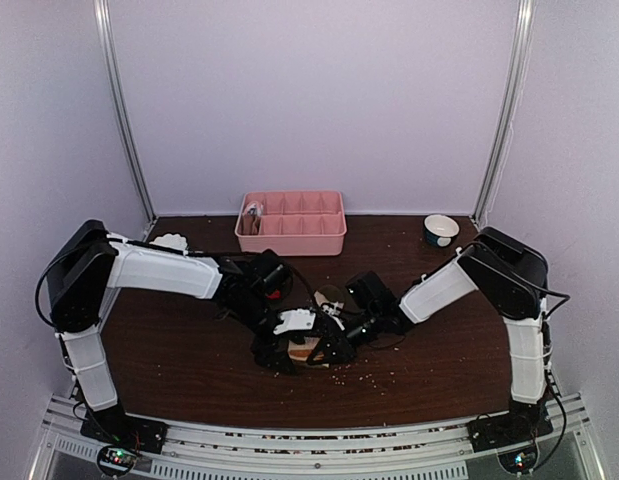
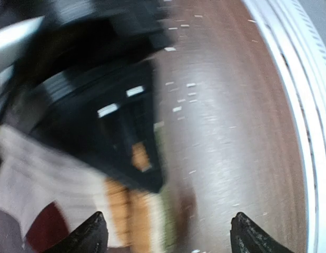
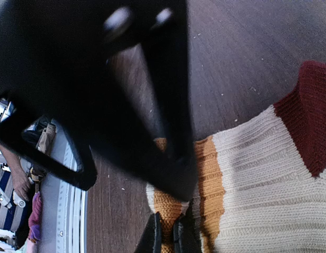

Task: Roll the socks
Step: Roll the sock at the center of the board.

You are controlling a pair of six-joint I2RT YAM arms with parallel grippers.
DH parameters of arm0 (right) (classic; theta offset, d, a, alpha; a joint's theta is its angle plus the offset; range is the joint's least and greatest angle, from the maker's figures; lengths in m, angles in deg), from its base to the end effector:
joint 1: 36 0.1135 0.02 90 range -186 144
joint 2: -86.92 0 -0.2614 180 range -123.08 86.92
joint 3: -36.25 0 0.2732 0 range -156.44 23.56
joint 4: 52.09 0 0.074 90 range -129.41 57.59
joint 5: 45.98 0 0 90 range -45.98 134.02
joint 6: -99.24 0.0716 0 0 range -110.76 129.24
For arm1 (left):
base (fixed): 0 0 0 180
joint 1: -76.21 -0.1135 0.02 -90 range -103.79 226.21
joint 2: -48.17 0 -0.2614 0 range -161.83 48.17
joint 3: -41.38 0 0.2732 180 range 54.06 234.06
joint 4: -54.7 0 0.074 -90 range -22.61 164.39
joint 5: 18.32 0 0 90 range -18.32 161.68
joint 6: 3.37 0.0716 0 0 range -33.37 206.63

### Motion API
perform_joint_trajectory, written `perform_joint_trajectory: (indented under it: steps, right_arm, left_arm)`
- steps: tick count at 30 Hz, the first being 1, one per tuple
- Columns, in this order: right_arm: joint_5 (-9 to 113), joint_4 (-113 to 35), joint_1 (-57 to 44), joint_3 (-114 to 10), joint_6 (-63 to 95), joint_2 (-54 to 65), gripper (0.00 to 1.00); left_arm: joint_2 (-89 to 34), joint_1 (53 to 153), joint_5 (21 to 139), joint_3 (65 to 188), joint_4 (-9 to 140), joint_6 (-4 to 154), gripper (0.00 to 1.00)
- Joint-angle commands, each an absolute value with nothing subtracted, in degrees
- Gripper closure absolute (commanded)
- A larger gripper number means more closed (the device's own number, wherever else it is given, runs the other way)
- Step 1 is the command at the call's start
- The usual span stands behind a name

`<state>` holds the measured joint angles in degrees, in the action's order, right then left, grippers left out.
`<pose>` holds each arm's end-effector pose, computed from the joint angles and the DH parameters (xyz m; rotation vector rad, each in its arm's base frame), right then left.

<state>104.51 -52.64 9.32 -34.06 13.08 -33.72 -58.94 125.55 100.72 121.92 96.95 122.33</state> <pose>0.2357 0.3269 0.0447 -1.3490 2.0939 1.6626 0.2281 -0.3190 0.1138 1.9481 1.9283 -0.7648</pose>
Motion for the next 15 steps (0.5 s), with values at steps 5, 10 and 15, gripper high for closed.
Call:
perform_joint_trajectory:
  steps: [5,10,15]
  right_arm:
    - [89.8,-34.1,6.6,-31.7,18.9,-41.0,1.0]
    - [89.7,-35.0,6.6,-31.6,20.6,-40.4,1.0]
    - [89.7,-35.1,6.5,-31.9,21.7,-40.5,1.0]
  left_arm:
    - [-57.6,128.9,99.0,119.7,95.2,126.9,0.2]
    - [-56.5,128.8,94.4,116.2,89.0,123.4,0.27]
    - [-56.8,128.8,93.5,116.4,88.6,121.8,0.43]
